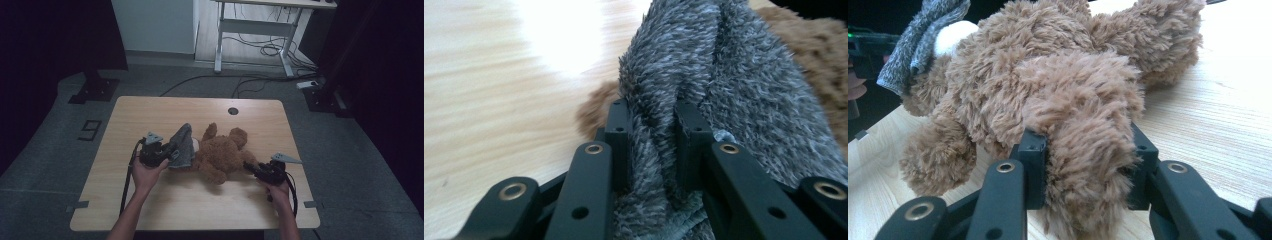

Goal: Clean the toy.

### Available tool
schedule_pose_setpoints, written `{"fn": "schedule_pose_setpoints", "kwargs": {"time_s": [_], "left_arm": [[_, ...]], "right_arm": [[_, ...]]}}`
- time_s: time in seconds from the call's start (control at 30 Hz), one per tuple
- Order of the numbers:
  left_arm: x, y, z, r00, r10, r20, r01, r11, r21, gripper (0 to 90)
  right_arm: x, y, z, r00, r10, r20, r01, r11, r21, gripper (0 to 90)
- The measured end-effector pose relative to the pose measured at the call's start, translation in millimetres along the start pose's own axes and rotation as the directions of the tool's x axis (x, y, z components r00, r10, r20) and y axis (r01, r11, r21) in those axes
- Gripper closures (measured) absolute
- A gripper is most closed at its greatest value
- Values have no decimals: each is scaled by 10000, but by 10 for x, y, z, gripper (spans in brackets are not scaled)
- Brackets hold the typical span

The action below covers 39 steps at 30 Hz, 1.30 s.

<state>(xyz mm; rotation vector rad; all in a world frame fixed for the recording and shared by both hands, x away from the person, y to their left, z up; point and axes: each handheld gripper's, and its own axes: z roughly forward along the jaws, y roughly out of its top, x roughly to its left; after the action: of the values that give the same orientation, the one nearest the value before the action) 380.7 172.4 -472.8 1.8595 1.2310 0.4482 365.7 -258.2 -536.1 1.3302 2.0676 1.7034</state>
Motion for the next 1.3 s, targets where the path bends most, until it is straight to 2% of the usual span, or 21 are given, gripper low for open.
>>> {"fn": "schedule_pose_setpoints", "kwargs": {"time_s": [0.1, 0.23, 0.33, 0.43, 0.53, 0.6, 0.63, 0.7, 0.73, 0.8, 0.93, 1.0, 1.07, 1.17, 1.3], "left_arm": [[97, -109, 16, 9996, -152, -237, 156, 9997, 196, 719], [190, -274, 96, 9986, -281, -445, 313, 9968, 734, 720], [212, -382, 142, 9985, -429, -339, 458, 9947, 919, 720], [231, -412, 128, 9984, -458, -331, 488, 9941, 972, 719], [251, -377, 59, 9983, -485, -317, 510, 9954, 814, 719], [240, -245, -108, 9989, -373, -293, 380, 9990, 216, 719], [240, -245, -108, 9989, -373, -293, 380, 9990, 216, 720], [157, -101, -253, 9997, -227, -69, 224, 9989, -404, 720], [34, 28, -328, 9999, 103, 129, -93, 9972, -741, 720], [-111, 142, -348, 9984, 417, 386, -379, 9949, -933, 720], [-412, 318, -214, 9920, 1026, 729, -964, 9918, -842, 719], [-544, 390, -94, 9881, 1333, 762, -1282, 9894, -689, 719], [-648, 443, 48, 9849, 1614, 628, -1587, 9863, -459, 719], [-692, 440, 182, 9835, 1787, 289, -1779, 9836, -288, 718], [-655, 376, 145, 9811, 1936, 76, -1932, 9805, -355, 719]], "right_arm": [[-1, -2, -1, 10000, -7, 22, 7, 10000, -22, 632], [-8, -6, 6, 10000, -2, 18, 2, 10000, 23, 633], [-4, -8, 5, 10000, -14, 56, 14, 10000, 40, 632], [-8, -12, 8, 10000, 9, 92, -10, 10000, 21, 632], [-9, -16, 11, 9999, 26, 98, -27, 10000, 35, 633], [-13, -12, 0, 10000, 6, 93, -6, 10000, 22, 633], [-13, -12, 0, 10000, 6, 93, -6, 10000, 22, 633], [-16, -11, -1, 10000, -6, 71, 6, 10000, 16, 632], [-15, -12, 2, 10000, 8, 76, -8, 10000, 3, 632], [-11, -11, 0, 10000, -5, 88, 5, 10000, 5, 632], [-2, -11, -3, 9999, -15, 113, 16, 10000, -19, 632], [-6, -11, -3, 10000, -3, 99, 3, 10000, -3, 632], [-9, -10, -2, 10000, -12, 86, 12, 10000, -9, 632], [-12, -7, -8, 10000, -22, 75, 22, 10000, -42, 631], [2, 3, -5, 9998, -58, 166, 58, 10000, -20, 631]]}}
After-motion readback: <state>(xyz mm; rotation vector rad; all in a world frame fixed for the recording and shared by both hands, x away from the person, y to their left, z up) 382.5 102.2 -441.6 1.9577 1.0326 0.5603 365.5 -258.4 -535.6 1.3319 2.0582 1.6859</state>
